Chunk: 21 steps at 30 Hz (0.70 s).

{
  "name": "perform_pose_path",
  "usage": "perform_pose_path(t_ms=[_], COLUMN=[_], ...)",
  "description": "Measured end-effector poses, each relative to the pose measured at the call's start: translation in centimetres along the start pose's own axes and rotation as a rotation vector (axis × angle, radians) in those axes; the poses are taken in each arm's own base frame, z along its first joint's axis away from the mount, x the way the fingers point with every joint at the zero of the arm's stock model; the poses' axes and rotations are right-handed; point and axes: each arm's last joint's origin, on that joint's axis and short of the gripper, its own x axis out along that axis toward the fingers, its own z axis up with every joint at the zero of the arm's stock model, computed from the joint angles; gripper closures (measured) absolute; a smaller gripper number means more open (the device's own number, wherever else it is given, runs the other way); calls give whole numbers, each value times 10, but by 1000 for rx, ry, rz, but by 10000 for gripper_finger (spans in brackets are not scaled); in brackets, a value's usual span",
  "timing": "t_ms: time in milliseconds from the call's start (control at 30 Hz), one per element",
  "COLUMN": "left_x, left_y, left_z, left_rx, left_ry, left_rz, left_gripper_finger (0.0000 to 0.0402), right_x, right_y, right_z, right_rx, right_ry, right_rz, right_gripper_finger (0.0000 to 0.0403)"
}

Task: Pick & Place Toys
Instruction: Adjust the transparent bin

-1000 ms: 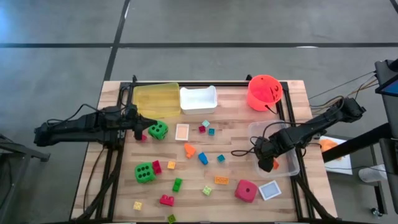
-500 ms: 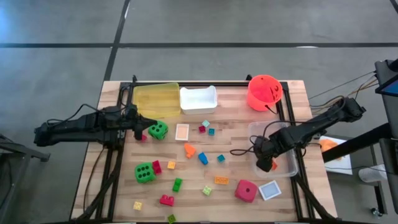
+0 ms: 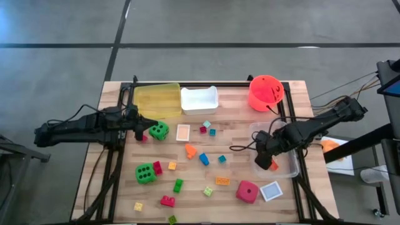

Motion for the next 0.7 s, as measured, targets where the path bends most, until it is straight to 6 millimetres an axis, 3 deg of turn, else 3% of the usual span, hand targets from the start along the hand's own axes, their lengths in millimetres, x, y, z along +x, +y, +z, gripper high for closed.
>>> perform_pose_path(t_ms=[300, 700], left_x=[0, 0], left_y=[0, 0], left_z=[0, 0], left_rx=[0, 0], left_ry=[0, 1], left_rz=[0, 0], left_gripper_finger=[401, 401], right_x=[-30, -44], right_y=[24, 65], right_z=[-3, -24], right_rx=[-69, -327], right_ry=[-69, -18], right_rz=[84, 118], right_gripper_finger=[205, 361])
